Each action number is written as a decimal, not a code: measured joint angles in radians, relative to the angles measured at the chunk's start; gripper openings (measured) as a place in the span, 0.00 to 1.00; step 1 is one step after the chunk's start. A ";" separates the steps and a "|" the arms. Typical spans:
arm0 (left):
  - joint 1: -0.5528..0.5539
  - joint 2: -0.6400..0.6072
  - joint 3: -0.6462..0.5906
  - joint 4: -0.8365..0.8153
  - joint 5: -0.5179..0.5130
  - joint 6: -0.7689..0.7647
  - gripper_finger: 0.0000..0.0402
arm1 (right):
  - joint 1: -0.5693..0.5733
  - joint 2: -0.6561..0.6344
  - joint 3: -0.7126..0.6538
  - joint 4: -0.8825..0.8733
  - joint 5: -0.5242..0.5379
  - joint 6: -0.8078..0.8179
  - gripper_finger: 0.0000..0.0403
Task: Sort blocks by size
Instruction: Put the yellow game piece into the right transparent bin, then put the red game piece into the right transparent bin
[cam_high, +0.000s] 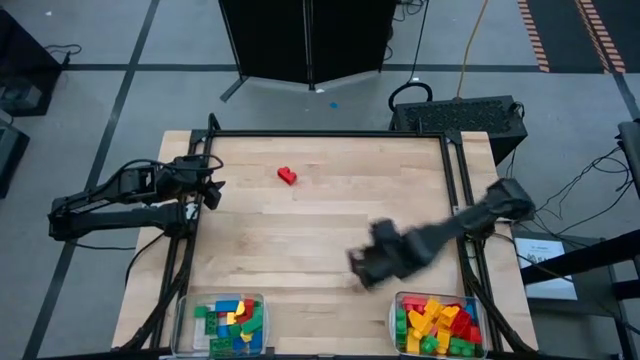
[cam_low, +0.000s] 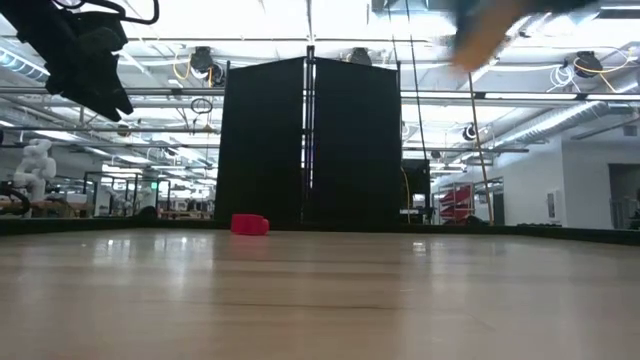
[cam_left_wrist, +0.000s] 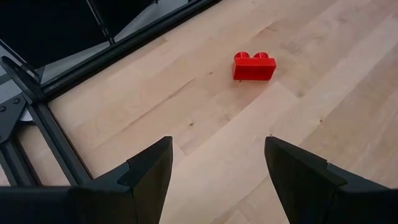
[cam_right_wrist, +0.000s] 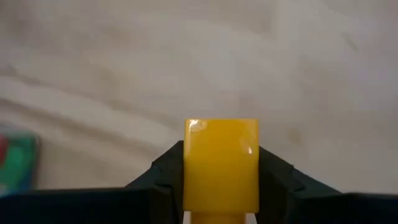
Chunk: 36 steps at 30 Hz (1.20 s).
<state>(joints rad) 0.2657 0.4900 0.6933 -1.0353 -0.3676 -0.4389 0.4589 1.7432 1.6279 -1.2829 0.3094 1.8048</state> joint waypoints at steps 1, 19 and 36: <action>0.000 0.000 0.000 0.000 0.000 0.000 0.64 | 0.053 -0.020 0.000 -0.044 -0.003 0.082 0.28; 0.000 0.000 0.000 0.000 -0.008 -0.019 0.64 | 0.430 0.001 0.000 -0.114 -0.290 0.481 0.28; 0.000 0.000 0.000 -0.001 -0.016 -0.023 0.64 | 0.426 0.046 0.000 -0.109 -0.289 0.427 0.68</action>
<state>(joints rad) 0.2661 0.4900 0.6933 -1.0359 -0.3832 -0.4614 0.8852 1.7889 1.6276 -1.3923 0.0200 2.2319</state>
